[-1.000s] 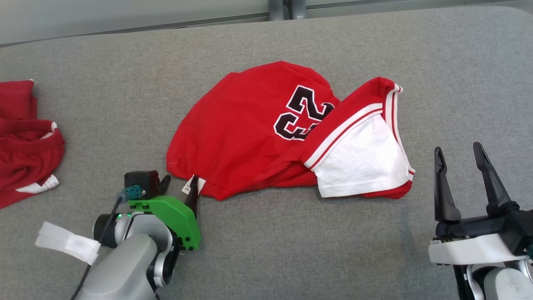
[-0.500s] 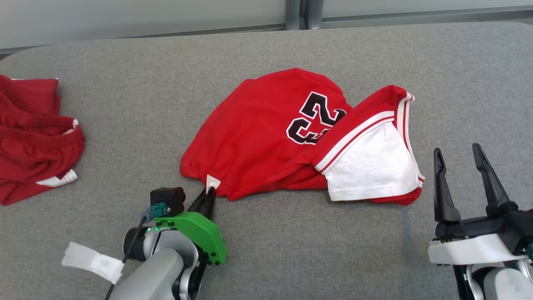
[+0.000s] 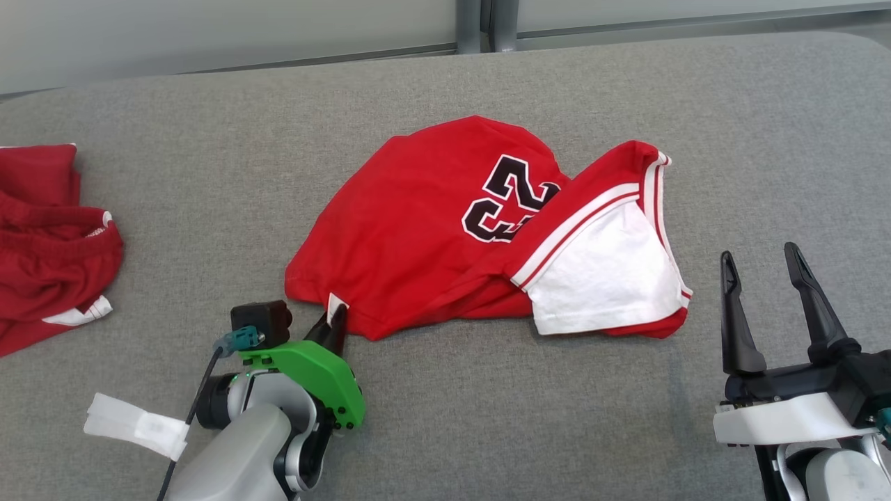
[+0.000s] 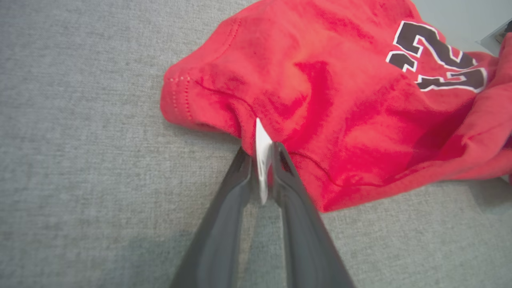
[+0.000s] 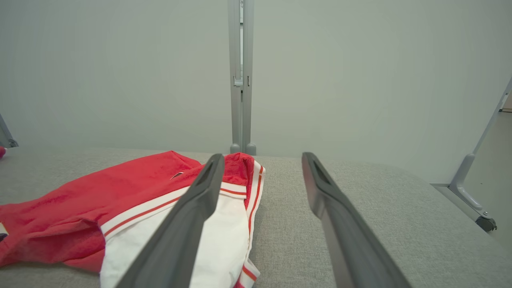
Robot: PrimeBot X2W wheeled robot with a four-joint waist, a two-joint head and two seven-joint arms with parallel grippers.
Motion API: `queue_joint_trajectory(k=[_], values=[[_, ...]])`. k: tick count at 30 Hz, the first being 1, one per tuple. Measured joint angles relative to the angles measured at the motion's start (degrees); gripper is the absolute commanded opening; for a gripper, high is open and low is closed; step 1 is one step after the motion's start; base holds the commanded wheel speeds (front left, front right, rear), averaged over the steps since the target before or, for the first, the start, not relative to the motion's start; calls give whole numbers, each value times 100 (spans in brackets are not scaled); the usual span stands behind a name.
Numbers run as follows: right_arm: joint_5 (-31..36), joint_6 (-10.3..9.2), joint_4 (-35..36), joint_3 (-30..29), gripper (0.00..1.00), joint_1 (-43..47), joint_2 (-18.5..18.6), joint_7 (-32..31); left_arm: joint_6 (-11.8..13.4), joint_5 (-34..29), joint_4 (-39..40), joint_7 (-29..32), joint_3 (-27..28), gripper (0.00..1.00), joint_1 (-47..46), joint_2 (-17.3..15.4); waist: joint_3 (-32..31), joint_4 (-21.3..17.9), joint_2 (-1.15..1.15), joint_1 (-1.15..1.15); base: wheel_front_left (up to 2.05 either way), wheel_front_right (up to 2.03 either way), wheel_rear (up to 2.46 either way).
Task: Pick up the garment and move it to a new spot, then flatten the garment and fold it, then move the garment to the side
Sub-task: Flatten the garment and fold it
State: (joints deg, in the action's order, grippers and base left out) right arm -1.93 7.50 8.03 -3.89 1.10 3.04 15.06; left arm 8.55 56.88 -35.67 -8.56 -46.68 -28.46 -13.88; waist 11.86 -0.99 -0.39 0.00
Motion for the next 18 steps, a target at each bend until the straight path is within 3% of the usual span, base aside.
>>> queue_joint_trajectory(k=[6, 18], values=[[-2, 0, 5, -93, 100, 105, -5, 0, -8, 192, 141, -303, 238, 0, 359, -59, -59, 27, 0, 0, 0, 0, 0], [-40, 0, 0, -104, 100, 211, -15, 0, 670, 272, 1862, -568, 443, 0, 1636, -130, -200, 446, 0, 0, 0, 0, 0]])
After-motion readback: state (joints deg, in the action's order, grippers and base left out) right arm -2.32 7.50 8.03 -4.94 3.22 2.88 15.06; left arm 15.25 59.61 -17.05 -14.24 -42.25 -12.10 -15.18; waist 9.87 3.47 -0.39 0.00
